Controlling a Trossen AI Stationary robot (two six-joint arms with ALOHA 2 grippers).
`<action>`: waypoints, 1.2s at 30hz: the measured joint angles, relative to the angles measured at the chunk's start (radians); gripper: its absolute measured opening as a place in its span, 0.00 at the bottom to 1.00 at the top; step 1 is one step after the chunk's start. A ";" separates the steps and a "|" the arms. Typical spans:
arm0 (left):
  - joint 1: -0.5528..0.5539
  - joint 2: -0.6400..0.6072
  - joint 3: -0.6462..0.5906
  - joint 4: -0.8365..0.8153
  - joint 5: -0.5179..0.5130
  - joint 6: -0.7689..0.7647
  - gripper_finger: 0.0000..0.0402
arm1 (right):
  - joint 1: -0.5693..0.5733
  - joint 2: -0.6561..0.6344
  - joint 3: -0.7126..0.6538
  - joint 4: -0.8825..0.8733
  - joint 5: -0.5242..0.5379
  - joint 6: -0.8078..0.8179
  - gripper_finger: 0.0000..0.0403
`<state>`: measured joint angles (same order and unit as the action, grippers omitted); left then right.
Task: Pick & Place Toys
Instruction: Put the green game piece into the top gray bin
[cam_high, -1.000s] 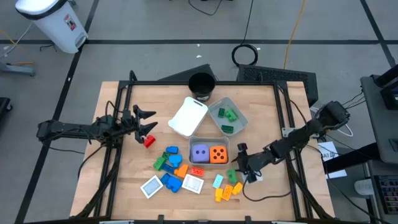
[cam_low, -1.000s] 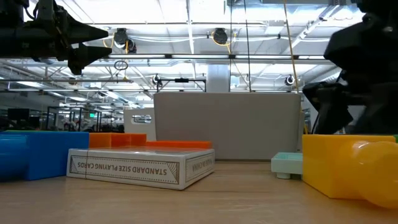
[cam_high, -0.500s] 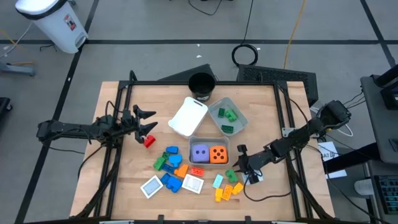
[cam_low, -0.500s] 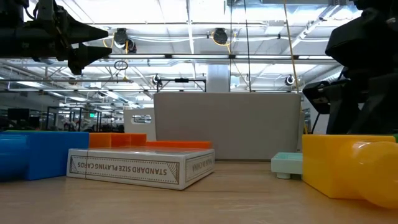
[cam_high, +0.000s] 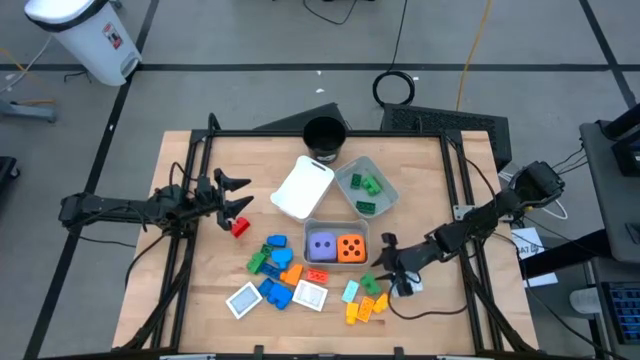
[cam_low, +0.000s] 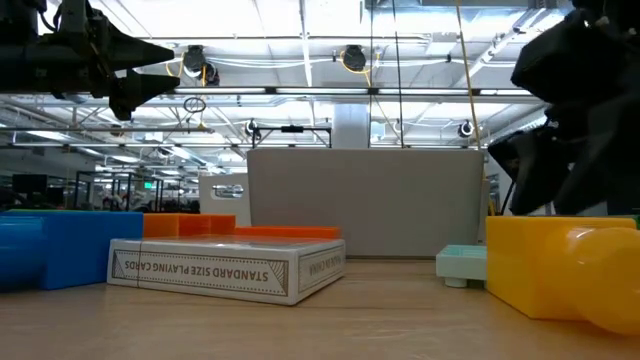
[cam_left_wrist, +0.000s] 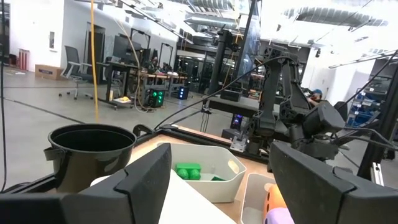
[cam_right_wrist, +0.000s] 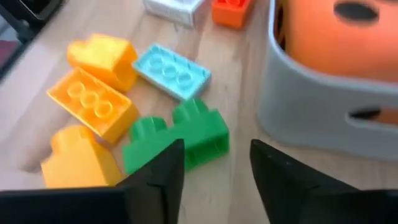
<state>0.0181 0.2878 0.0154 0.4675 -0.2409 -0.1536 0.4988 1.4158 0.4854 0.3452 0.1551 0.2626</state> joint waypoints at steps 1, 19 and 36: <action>0.000 0.000 0.000 0.000 0.000 0.000 0.69 | 0.000 0.000 0.000 0.013 0.000 -0.014 0.43; 0.000 0.000 0.000 0.000 -0.001 0.000 0.69 | 0.003 0.078 0.027 0.129 -0.134 -0.121 0.09; 0.000 0.000 0.000 0.000 -0.001 0.000 0.69 | -0.005 -0.106 0.049 -0.319 -0.007 -0.093 0.00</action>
<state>0.0181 0.2876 0.0154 0.4678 -0.2418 -0.1535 0.4938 1.3101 0.5342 0.0257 0.1481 0.1701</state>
